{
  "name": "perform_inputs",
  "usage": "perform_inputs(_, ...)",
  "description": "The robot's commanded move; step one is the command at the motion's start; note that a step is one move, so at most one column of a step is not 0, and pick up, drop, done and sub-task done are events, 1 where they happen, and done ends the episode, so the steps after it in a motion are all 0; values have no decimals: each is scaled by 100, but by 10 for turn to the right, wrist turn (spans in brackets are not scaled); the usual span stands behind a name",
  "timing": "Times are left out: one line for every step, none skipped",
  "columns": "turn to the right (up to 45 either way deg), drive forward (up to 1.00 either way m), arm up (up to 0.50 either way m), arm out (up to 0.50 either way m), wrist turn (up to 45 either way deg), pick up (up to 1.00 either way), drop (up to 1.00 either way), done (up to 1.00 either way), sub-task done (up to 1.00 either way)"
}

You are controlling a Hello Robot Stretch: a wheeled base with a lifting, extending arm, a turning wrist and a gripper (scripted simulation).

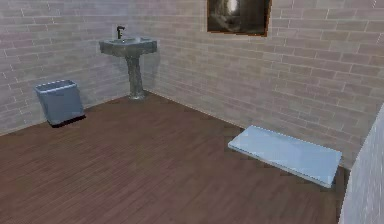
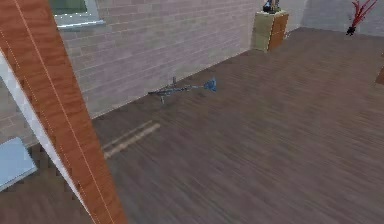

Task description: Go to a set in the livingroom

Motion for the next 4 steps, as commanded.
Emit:
perform_inputs(120,0,0,0,0,0,0,0,0)
perform_inputs(0,30,0,0,0,0,0,0,0)
perform_inputs(-450,0,0,0,0,0,0,0,0)
perform_inputs(-330,0,0,0,0,0,0,0,0)
